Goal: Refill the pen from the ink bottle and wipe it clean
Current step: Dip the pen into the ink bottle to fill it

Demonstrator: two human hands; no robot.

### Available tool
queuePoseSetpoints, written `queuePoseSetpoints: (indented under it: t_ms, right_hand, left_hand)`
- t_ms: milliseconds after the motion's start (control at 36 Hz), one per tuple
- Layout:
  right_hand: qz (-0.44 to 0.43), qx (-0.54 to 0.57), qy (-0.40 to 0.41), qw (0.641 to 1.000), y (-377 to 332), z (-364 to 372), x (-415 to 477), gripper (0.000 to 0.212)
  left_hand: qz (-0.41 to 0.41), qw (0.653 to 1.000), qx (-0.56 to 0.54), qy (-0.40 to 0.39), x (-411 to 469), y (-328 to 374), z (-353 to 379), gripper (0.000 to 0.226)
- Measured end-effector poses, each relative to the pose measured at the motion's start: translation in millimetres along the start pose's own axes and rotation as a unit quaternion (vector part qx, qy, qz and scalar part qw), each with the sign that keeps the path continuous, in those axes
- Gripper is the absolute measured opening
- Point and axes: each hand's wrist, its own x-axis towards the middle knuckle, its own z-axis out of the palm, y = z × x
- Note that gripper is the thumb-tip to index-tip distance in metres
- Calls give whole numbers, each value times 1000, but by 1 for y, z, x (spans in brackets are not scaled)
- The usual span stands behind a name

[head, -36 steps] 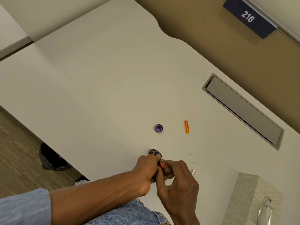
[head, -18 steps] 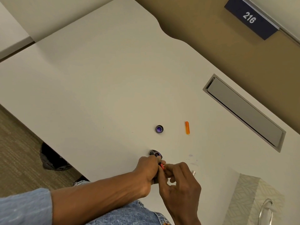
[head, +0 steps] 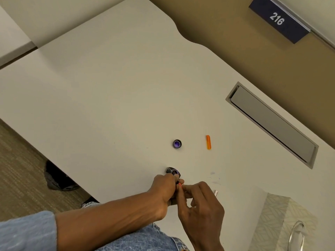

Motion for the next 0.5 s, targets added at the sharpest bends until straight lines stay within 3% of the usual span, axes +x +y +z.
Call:
queuePoseSetpoints:
  t_ms: [500]
  right_hand:
    - [-9, 12, -30, 999, 2, -3, -1, 4]
  left_hand:
    - [7, 1000, 2, 2, 0, 0, -2, 30]
